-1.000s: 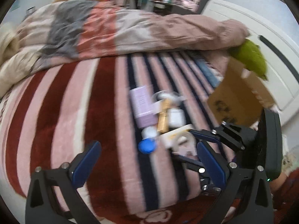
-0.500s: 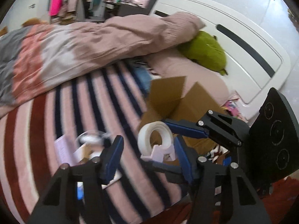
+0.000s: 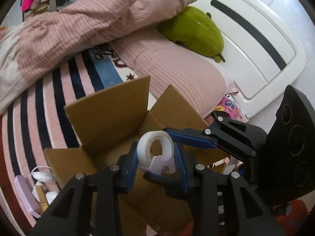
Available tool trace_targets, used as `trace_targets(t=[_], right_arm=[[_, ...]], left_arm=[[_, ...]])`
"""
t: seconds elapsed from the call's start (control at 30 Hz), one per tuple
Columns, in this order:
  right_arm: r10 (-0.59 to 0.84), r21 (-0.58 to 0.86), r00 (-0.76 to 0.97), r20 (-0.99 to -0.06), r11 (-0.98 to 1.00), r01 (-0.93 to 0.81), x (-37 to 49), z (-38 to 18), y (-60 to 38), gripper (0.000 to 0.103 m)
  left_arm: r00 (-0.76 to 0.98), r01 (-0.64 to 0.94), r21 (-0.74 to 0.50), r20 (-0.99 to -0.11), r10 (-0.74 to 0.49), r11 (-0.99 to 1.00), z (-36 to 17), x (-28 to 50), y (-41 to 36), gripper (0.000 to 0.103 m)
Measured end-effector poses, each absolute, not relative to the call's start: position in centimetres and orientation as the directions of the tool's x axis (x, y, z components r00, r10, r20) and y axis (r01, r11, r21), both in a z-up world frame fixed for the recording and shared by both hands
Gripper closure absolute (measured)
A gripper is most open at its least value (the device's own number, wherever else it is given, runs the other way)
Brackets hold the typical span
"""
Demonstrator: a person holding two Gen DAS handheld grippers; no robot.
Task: Organize rigid objects
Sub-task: 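Carry the tape roll into the cardboard box and open the right gripper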
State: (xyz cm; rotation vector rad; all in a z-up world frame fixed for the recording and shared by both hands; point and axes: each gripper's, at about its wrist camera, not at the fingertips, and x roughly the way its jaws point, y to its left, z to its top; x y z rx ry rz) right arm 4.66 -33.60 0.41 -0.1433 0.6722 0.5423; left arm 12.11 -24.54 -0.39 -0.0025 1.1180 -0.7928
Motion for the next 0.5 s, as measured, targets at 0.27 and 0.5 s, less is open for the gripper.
trace_targets(t=[0.27, 0.5], right_arm=[[0.369, 0.026, 0.625, -0.688, 0.873, -0.487, 4.5, 0.0, -33.5, 0.036], [0.508, 0.031, 0.634, -0.584, 0.794, -0.607, 2.3, 2.8, -27.8, 0.004]], left_arm=[[0.347, 0.508, -0.278, -0.8, -0.489, 0.815, 1.6, 10.4, -20.0, 0.033], [0.568, 0.317, -0.155, -0.759, -0.318, 0.936, 4.6, 6.2, -8.4, 0.027]])
